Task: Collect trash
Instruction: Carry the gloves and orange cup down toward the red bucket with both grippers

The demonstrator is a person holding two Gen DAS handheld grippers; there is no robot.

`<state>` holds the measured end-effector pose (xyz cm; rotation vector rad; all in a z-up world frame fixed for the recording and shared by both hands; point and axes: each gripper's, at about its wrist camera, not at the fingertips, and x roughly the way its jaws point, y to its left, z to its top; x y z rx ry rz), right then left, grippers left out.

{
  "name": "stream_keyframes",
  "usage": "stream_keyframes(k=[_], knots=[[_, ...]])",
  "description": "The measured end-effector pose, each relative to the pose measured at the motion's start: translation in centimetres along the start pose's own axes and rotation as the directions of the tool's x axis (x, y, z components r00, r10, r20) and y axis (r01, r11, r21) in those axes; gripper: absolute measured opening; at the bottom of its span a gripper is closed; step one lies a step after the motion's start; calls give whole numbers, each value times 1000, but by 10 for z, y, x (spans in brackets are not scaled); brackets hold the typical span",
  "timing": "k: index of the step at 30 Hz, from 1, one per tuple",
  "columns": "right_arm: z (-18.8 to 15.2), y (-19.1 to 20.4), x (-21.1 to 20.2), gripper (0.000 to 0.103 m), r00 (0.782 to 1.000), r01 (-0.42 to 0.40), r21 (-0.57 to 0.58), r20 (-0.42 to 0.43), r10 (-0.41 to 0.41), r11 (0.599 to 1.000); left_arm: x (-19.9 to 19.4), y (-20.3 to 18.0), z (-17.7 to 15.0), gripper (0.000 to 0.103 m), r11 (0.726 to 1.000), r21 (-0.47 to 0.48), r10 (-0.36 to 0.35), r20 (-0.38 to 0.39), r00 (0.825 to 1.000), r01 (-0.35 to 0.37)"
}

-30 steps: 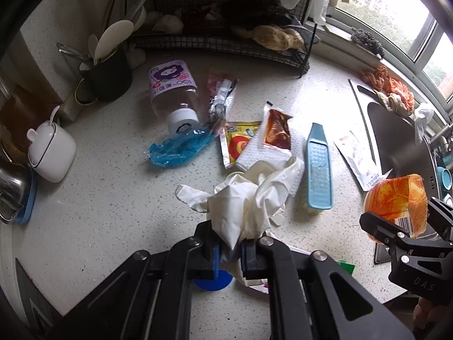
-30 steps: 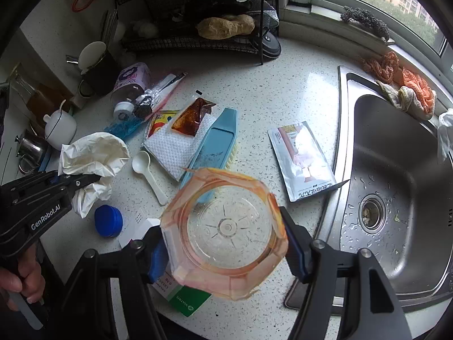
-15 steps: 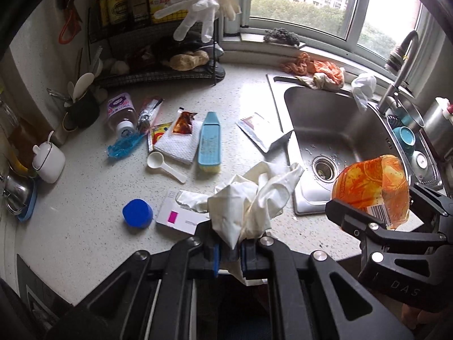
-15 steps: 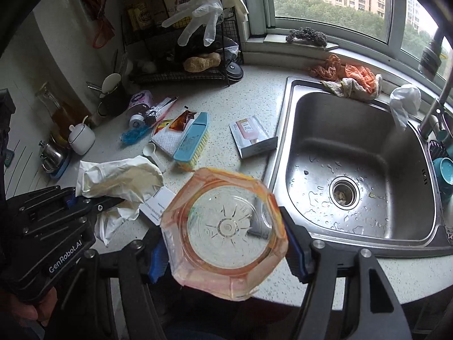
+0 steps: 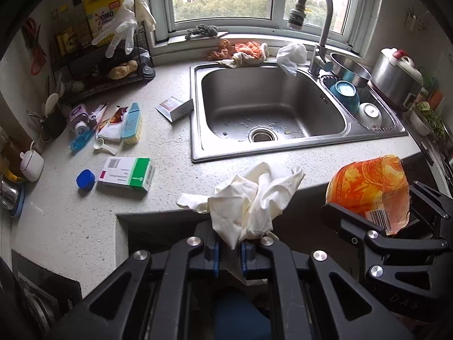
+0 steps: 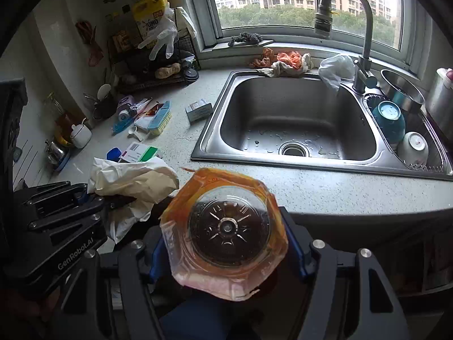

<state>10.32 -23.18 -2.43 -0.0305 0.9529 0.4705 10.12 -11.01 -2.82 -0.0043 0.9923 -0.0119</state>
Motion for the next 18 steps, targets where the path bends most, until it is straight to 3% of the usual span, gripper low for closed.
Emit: stream_keyframes(k=[4, 11, 18], knots=[[-21, -16, 1, 65, 1000, 23, 42, -17, -23, 999, 10, -27, -15, 9, 998, 55, -25, -38, 999, 27], [-62, -42, 36, 65, 993, 51, 119, -113, -37, 992, 63, -48, -46, 9, 993, 98, -50, -149, 987, 65], [-107, -63, 89, 65, 981, 95, 130, -180, -70, 987, 145, -48, -88, 9, 996, 50, -64, -244, 968, 79]])
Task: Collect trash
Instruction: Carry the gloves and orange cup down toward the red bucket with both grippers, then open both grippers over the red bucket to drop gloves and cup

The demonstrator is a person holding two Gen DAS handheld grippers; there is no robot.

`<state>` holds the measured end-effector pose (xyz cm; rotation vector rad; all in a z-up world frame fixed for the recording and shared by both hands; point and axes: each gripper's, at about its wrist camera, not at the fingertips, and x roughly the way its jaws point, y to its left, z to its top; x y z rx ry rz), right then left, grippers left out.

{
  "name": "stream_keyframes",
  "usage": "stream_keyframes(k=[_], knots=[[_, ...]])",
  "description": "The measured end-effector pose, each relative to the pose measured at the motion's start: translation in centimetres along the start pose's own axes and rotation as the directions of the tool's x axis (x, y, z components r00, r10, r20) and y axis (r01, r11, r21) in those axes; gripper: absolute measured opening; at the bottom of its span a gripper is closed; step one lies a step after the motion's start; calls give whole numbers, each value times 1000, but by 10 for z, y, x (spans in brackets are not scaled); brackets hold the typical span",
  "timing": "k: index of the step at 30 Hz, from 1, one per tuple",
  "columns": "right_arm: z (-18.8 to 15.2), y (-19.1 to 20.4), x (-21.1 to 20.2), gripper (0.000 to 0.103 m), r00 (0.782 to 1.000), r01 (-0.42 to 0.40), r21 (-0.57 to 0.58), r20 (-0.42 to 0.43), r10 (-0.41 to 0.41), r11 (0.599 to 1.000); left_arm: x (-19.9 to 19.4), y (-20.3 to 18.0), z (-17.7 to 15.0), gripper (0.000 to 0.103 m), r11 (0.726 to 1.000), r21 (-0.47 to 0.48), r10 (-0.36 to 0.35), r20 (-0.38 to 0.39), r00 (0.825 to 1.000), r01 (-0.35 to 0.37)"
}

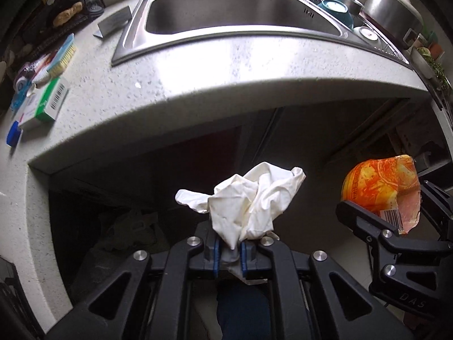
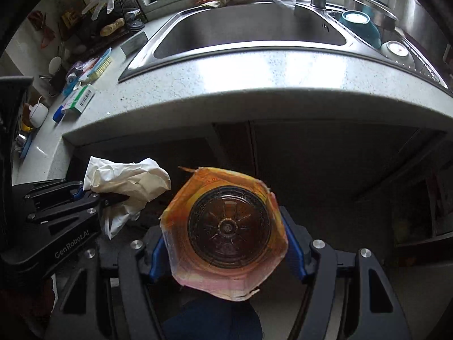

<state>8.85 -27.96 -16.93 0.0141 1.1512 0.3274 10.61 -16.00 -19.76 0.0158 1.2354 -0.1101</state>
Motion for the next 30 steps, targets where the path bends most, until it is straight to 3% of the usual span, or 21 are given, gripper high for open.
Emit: stream_keyframes(k=[6, 10, 18, 23, 26, 27, 30], knots=[[-22, -12, 73, 65, 998, -12, -5, -59, 12, 1000, 80, 4, -19, 9, 999, -31, 15, -59, 998, -17], [-36, -17, 118, 65, 998, 22, -23, -60, -23, 999, 127, 5, -35, 9, 998, -65, -4, -75, 997, -1], [-60, -40, 194, 65, 993, 33, 24, -110, -30, 999, 221, 3, -66, 9, 1000, -24, -17, -136, 991, 14], [-76, -47, 219, 65, 991, 49, 46, -129, -42, 998, 251, -2, -72, 10, 1000, 11, -14, -112, 994, 15], [-85, -49, 228, 65, 990, 53, 57, -133, -45, 997, 268, -8, -70, 18, 1000, 26, -15, -115, 993, 18], [-86, -49, 231, 65, 990, 55, 60, -136, -46, 997, 271, -9, -70, 26, 999, 22, -22, -119, 993, 24], [-87, -48, 234, 65, 988, 60, 77, -146, -48, 995, 278, -11, -64, 63, 1000, 21, -20, -118, 993, 22]])
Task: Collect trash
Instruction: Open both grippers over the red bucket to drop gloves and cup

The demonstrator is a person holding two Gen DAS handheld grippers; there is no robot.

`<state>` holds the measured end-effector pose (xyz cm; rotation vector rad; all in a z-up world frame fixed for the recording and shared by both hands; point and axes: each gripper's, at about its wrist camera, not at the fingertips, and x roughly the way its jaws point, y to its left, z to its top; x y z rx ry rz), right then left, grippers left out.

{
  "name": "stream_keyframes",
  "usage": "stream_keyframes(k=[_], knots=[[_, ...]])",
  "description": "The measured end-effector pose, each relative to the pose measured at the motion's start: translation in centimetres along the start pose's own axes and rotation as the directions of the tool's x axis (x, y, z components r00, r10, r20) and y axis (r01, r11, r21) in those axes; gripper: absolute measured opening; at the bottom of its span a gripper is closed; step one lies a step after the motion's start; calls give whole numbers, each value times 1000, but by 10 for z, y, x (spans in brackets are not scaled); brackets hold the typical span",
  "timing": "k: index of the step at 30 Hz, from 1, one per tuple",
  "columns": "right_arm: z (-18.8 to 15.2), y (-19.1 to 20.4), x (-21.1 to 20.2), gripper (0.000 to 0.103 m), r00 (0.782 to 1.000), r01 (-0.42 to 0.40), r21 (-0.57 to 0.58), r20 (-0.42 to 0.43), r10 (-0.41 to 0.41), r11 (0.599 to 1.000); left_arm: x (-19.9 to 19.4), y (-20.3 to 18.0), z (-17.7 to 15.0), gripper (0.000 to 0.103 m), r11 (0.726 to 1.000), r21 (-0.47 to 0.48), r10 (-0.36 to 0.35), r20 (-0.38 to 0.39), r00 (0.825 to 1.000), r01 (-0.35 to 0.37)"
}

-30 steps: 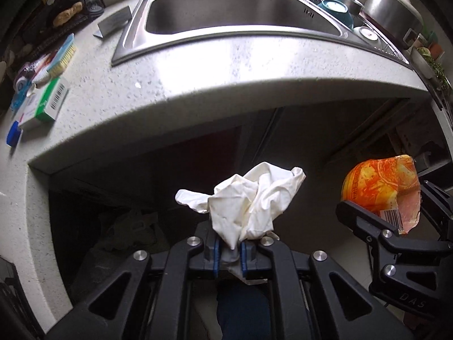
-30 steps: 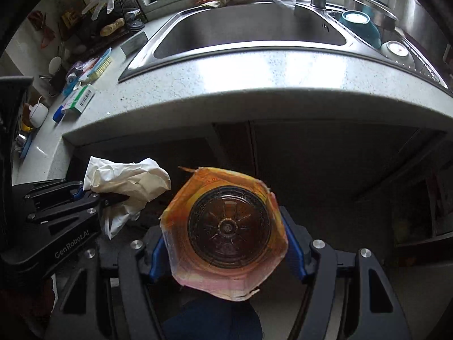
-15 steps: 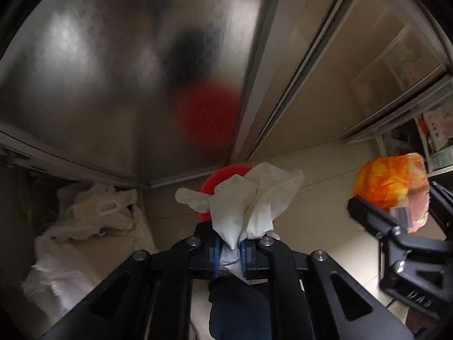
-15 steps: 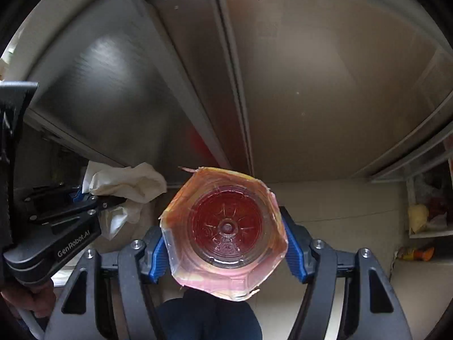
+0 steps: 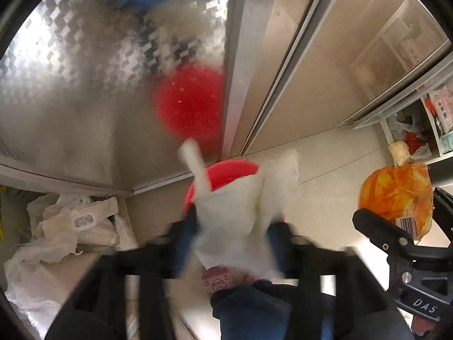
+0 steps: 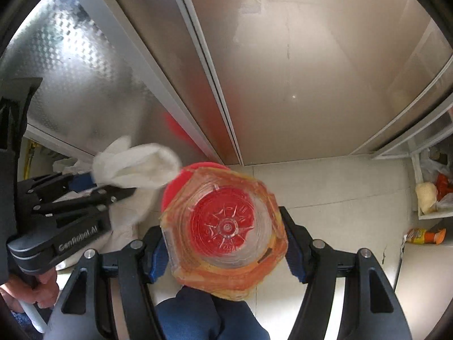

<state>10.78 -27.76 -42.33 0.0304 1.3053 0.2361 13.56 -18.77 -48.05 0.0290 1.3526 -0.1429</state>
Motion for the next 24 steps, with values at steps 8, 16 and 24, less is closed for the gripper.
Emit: stream_keyframes(k=[8, 16, 24], knots=[[7, -3, 4, 65, 1000, -6, 2, -12, 6, 1000, -15, 8, -1, 85, 1000, -3, 21, 5, 1000, -21], [21, 12, -5, 65, 999, -42, -43, -27, 41, 998, -39, 29, -10, 97, 996, -26, 84, -4, 996, -84], [26, 34, 3, 65, 997, -65, -116, -41, 60, 991, -54, 69, -18, 102, 987, -100, 124, 6, 992, -123]])
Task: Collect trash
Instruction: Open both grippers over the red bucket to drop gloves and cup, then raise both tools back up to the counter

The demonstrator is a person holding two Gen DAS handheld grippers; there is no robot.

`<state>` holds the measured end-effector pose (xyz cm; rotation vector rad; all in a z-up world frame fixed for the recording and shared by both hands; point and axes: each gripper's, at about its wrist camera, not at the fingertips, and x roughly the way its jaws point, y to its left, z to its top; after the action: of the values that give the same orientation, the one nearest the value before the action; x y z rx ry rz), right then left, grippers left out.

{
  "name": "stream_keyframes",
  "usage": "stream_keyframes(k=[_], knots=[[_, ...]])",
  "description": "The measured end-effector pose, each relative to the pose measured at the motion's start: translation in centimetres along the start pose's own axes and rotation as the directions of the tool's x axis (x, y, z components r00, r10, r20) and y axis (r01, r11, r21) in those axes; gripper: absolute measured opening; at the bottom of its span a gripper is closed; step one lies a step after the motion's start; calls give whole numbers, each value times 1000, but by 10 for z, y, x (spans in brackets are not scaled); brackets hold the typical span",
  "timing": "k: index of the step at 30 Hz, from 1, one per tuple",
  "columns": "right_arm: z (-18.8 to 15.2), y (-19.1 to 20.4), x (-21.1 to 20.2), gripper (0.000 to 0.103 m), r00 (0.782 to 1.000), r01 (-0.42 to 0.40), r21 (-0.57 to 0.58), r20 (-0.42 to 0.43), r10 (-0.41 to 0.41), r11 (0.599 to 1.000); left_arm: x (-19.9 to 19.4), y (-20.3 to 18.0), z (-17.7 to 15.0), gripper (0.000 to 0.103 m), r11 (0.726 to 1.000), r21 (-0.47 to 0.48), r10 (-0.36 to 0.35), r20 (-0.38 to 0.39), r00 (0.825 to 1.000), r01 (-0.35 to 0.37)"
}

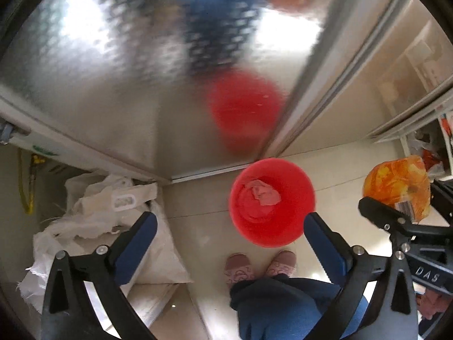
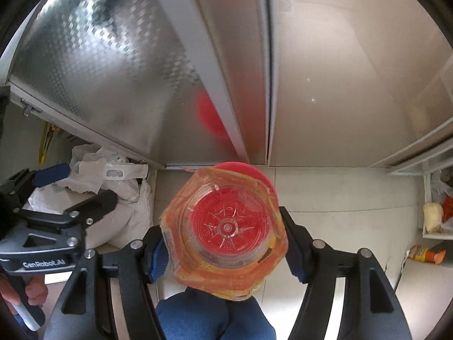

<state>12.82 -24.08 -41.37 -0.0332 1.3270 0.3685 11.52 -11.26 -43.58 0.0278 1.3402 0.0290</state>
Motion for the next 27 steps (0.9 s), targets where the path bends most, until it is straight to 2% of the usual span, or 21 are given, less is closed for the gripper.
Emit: stream_keyframes(k=[8, 11, 14, 15, 16, 18, 23, 27], knots=[[2, 23, 30, 65, 1000, -1, -49, -29, 0, 999, 8, 25, -12, 102, 999, -35, 14, -5, 1000, -14], [0, 23, 32, 65, 999, -10, -62, -37, 8, 998, 14, 30, -17, 102, 999, -51, -8, -21, 1000, 7], [-3, 26, 32, 66, 999, 2, -90, -40, -5, 996, 16, 32, -21, 102, 999, -44, 12, -22, 1000, -13], [-4, 27, 31, 75, 999, 9, -96, -36, -12, 995, 15, 31, -22, 102, 999, -40, 6, -21, 1000, -7], [-5, 27, 30, 89, 999, 17, -97, -27, -20, 995, 14, 32, -23, 102, 999, -38, 1, -20, 1000, -1], [-7, 26, 27, 99, 1000, -10, -91, -29, 7, 996, 10, 32, -25, 102, 1000, -30, 8, -13, 1000, -8], [-11, 28, 7, 99, 999, 27, -90, -24, -29, 996, -22, 25, -26, 102, 1000, -8, 7, -6, 1000, -7], [-7, 31, -41, 99, 999, 36, -74, 0, -36, 997, -68, 22, -22, 102, 1000, -5, -22, 3, 1000, 22]])
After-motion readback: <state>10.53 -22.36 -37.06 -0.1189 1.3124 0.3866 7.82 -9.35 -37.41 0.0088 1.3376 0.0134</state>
